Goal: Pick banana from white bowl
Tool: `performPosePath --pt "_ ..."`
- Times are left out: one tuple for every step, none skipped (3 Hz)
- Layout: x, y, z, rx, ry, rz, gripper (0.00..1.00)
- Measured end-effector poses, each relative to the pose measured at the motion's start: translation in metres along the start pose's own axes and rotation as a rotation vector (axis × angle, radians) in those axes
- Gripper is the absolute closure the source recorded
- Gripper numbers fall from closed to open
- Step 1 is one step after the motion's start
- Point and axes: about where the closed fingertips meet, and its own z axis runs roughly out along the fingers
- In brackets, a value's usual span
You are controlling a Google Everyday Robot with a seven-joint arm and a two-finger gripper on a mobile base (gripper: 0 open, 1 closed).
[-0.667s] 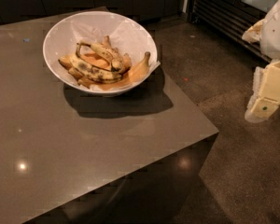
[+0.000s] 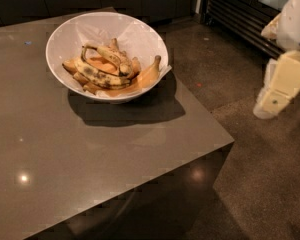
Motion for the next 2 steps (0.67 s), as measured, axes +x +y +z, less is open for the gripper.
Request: performPosePath --pt "-0.031 -0.037 0.001 -0.045 -0.043 0.151 0.00" --pt "-0.067 -0.071 -0.001 -0.062 -0.080 0.252 0.00"
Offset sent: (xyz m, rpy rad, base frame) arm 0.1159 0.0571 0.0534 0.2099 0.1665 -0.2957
